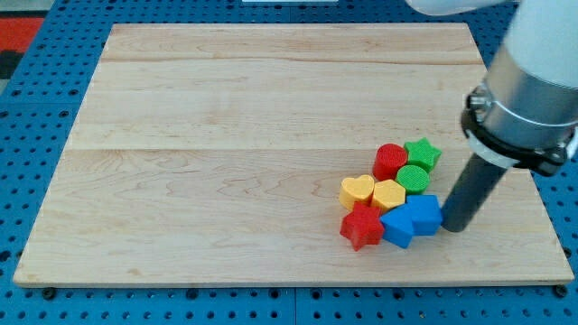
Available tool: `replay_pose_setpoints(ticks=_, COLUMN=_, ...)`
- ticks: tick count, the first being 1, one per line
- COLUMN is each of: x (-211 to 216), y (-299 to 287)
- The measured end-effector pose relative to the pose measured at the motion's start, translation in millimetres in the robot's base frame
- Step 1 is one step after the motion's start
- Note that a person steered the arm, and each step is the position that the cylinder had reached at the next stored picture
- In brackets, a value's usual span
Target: Move green circle to the center
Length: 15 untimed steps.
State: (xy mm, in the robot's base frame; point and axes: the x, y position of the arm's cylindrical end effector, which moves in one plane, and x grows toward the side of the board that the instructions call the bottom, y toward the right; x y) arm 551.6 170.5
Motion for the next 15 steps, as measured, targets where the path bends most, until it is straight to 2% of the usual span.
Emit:
replay_pose_setpoints(ticks=1, x=-12, y=2)
replay_pose_setpoints(ticks=2, x=-10, y=40)
replay_pose_setpoints(ticks=3, x=-24, y=31)
replay_pose_setpoints(ticks=5, x=-41, y=-35)
replay_pose_setpoints(ticks=7, x=-45, y=-51)
replay_pose_setpoints(ticks=8, x=-74, y=-74)
replay_pose_setpoints(ticks=9, x=-119, y=-125)
replay_pose_setpoints(ticks=10, x=-135, y=-148)
replay_pose_setpoints(ticks=12, x=-119, y=-93)
replay_pose_setpoints(ticks=14, x=-75, y=-127)
replay_pose_setpoints(ticks=15, x=-75, y=-167)
